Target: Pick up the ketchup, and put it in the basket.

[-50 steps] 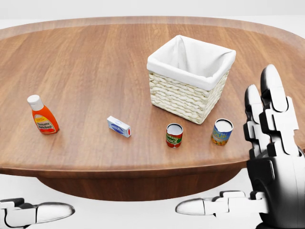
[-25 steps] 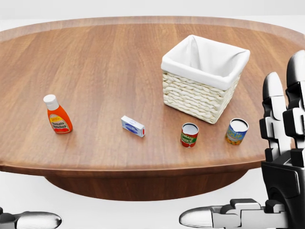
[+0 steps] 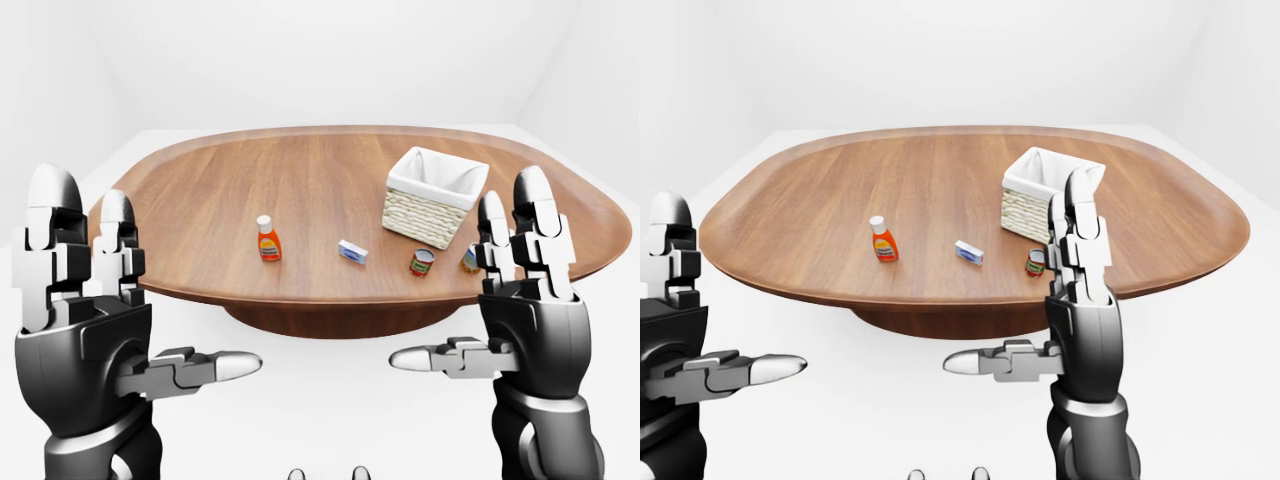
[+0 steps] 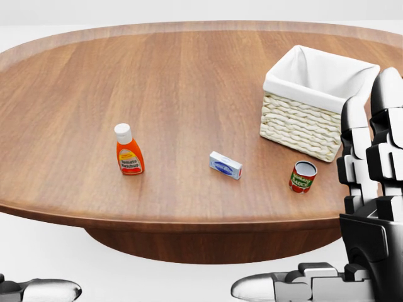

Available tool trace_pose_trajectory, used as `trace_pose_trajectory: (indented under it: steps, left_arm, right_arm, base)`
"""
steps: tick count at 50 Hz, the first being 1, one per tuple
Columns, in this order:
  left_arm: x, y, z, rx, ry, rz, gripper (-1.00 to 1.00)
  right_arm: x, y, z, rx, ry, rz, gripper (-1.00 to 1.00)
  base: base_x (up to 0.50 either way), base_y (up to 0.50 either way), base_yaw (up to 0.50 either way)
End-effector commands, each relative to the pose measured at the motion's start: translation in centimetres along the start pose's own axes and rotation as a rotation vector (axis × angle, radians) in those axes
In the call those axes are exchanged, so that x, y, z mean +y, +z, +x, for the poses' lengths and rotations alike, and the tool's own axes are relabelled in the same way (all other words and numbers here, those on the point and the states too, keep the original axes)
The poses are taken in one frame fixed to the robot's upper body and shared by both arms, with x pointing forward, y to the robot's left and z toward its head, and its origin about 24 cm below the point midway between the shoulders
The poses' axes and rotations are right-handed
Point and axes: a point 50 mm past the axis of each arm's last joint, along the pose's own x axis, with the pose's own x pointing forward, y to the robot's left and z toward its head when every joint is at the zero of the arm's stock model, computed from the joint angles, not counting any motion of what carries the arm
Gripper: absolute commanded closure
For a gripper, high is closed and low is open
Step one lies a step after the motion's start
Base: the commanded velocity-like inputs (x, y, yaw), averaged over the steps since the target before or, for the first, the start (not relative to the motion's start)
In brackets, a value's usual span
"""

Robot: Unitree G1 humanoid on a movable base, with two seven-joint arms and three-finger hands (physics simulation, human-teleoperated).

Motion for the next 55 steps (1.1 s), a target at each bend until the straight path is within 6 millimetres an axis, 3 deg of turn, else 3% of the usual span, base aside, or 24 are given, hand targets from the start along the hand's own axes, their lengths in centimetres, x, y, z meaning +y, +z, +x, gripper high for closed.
trace_pose_trajectory:
  steps: [1,18,55]
  left_arm:
    - [-0.26,-0.39,-0.06,0.021,-0.005,0.009,-1.0]
    - [-0.29,-0.32,0.02,0.016,-0.003,0.024,-1.0]
    - [-0.38,-0.79,-0.04,0.04,-0.011,0.03,-1.0]
  right_arm:
    - [0.08,-0.27,0.09,0.008,-0.005,-0.01,-1.0]
    - [0.3,-0.14,-0.02,0.007,0.009,-0.005,-1.0]
    - [0.39,0.06,-0.15,0.004,0.015,-0.01,-1.0]
  base:
    - [0.0,0.0,0.0]
    - [0.01,0.0,0.0]
    - [0.5,0.0,0.0]
